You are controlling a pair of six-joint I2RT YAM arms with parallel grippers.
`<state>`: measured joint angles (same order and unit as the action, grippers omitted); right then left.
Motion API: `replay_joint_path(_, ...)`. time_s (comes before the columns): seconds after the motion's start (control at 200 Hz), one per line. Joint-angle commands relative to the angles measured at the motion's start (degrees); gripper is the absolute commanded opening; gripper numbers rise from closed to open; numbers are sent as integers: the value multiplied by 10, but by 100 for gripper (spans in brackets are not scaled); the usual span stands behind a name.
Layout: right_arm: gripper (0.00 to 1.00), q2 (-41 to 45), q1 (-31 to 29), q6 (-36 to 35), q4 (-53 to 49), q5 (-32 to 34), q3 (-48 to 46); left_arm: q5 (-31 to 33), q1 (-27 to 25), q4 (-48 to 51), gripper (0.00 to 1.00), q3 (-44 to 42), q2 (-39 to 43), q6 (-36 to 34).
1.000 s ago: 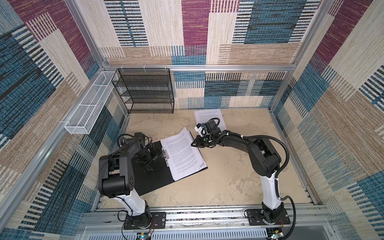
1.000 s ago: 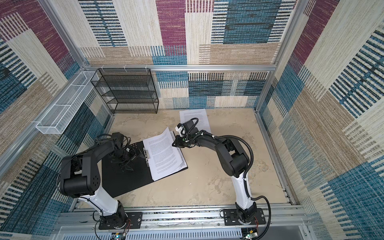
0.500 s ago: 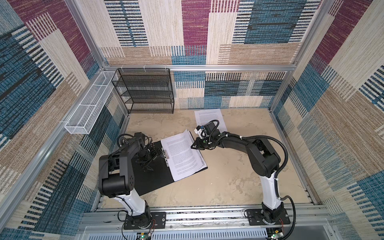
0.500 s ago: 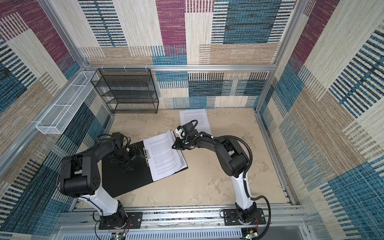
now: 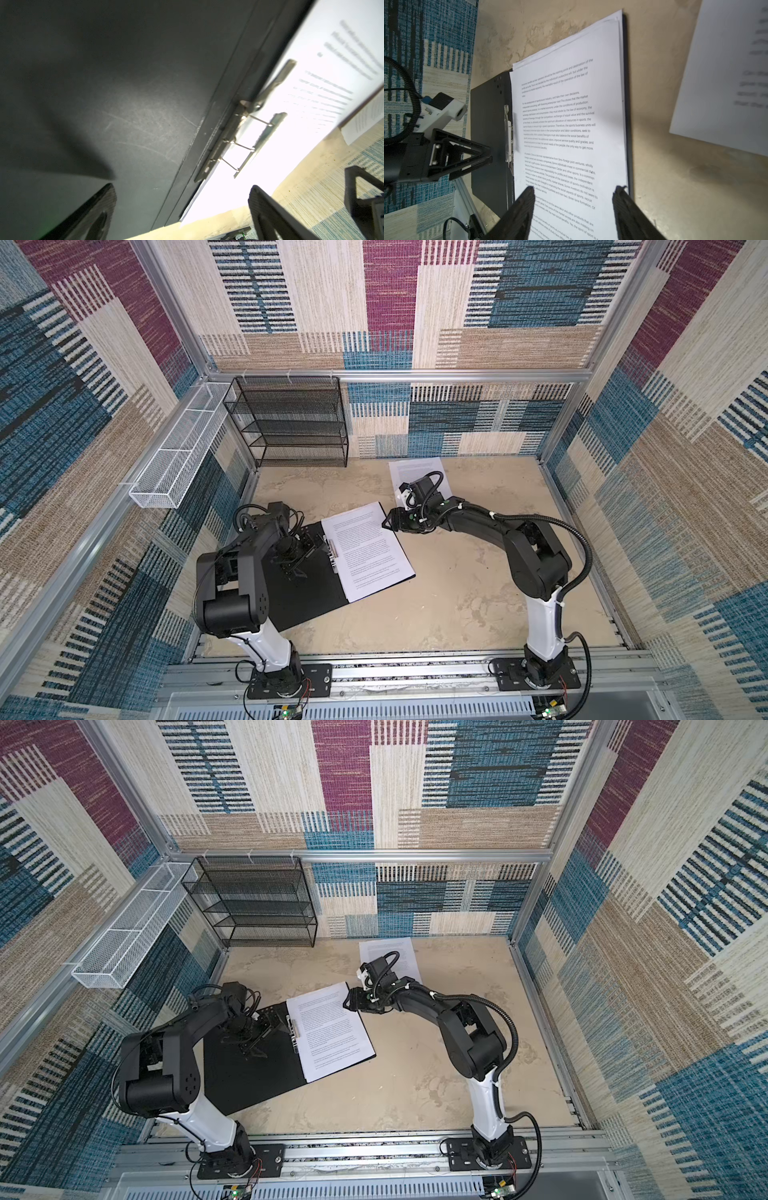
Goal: Put the files into the folder
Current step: 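Release the sheet and move both grippers to the last loose text page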
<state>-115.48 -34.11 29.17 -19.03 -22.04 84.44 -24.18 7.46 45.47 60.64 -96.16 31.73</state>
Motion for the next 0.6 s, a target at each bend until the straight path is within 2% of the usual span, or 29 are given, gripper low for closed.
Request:
replay_joint_path(0.0,72,7,4,-24,-43,84,22,-9,3,16,99,10,16,-17)
replay_joint_path(0.11,79,-22,16,-50,-83,155,70,-34,3,28,99,24,39,-37)
replay_joint_path(0.18,88,-51,27,-64,-111,206,122,-52,3,38,99,32,57,-52)
replay_joint_path(0.331,100,-121,62,-81,-152,256,207,-79,1,60,99,31,95,-77)
replay_joint_path(0.591,100,-225,86,-100,-217,292,346,-85,-11,67,99,20,125,-93)
